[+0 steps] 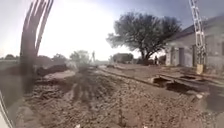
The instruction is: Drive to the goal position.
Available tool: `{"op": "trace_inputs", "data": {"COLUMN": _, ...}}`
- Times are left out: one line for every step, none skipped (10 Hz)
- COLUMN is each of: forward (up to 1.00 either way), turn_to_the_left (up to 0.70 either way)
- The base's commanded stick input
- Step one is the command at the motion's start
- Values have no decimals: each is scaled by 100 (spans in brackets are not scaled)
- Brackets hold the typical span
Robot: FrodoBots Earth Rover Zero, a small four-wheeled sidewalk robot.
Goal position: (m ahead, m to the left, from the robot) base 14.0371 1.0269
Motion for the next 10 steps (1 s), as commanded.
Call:
{"op": "trace_inputs", "data": {"forward": 70, "turn_to_the_left": 0}}
{"op": "trace_inputs", "data": {"forward": 70, "turn_to_the_left": 0}}
{"op": "trace_inputs", "data": {"forward": 70, "turn_to_the_left": 0}}
{"op": "trace_inputs", "data": {"forward": 70, "turn_to_the_left": 0}}
{"op": "trace_inputs", "data": {"forward": 70, "turn_to_the_left": 0}}
{"op": "trace_inputs", "data": {"forward": 70, "turn_to_the_left": 0}}
{"op": "trace_inputs", "data": {"forward": 70, "turn_to_the_left": -3}}
{"op": "trace_inputs", "data": {"forward": 70, "turn_to_the_left": -14}}
{"op": "trace_inputs", "data": {"forward": 70, "turn_to_the_left": -14}}
{"op": "trace_inputs", "data": {"forward": 70, "turn_to_the_left": -14}}
